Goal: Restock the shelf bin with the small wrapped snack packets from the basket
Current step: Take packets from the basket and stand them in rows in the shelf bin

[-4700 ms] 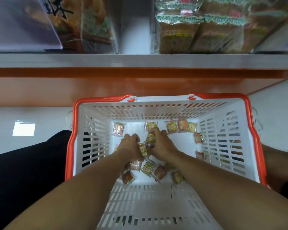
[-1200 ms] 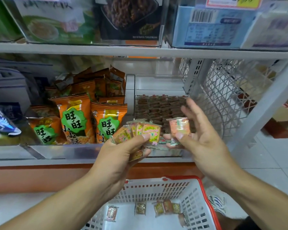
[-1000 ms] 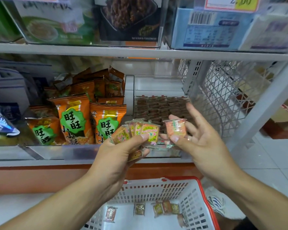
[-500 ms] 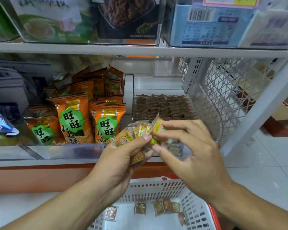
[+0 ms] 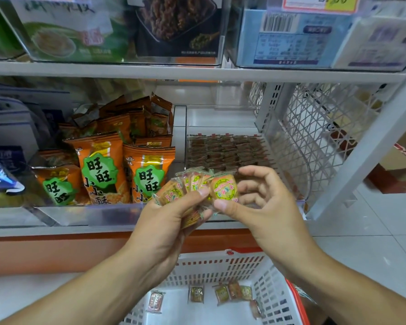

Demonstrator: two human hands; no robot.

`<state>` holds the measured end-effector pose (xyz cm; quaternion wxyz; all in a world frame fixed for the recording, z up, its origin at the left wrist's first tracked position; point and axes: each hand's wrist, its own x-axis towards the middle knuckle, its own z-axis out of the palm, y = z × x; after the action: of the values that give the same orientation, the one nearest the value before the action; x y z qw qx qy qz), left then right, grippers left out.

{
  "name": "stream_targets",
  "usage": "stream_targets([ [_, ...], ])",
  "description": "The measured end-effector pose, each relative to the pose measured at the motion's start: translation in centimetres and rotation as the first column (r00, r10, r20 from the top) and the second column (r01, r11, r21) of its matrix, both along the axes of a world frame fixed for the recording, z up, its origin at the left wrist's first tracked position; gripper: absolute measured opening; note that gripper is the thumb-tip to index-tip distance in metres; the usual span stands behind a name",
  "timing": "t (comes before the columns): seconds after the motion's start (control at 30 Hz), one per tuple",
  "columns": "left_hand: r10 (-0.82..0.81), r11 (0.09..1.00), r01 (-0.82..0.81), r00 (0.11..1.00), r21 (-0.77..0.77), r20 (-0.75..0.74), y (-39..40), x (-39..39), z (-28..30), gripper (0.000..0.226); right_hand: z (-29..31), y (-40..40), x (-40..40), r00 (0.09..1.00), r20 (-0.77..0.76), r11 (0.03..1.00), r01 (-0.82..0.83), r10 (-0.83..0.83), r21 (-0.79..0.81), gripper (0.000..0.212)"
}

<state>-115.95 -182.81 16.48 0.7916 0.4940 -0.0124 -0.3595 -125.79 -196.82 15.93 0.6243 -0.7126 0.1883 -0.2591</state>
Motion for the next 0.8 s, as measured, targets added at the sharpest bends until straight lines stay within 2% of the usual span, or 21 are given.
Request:
stream_targets([
  [0.07,0.006,1.0,-0.006,1.0,-0.012,0.008,-0.1,0.0,0.0,0.028,-0.2,0.0,0.0,0.999,-0.028,0.996,-0.033,0.035,0.083,0.074],
  [0.2,0.023,0.999,-0.021,0.998,-0.042,0.056,-0.2,-0.2,0.0,0.026,0.1,0.6,-0.1,0.995,0.009,0.959,-0.094,0.095,0.267,0.039],
  [0.3,0.037,0.998,-0.033,0.995,-0.05,0.098,-0.3,-0.2,-0.1,0.027,0.1,1.3,-0.3,0.991,-0.001,0.883,-0.119,0.134,0.454,0.037],
  [0.43,-0.015,0.998,0.024,0.99,-0.06,0.138,-0.5,-0.4,-0.3,0.032,-0.1,2.4,-0.2,0.98,-0.036,0.855,-0.15,0.193,0.497,0.03],
  [0.63,-0.059,0.998,0.064,0.989,-0.026,0.139,-0.8,-0.1,-0.7,0.024,0.1,2.0,0.7,0.978,0.104,0.71,-0.205,0.183,0.674,0.035],
  [0.8,-0.135,0.989,0.115,0.955,0.092,0.263,-0.9,0.0,-0.8,0.019,0.2,1.0,1.1,0.97,0.129,0.737,-0.24,0.205,0.632,0.039],
])
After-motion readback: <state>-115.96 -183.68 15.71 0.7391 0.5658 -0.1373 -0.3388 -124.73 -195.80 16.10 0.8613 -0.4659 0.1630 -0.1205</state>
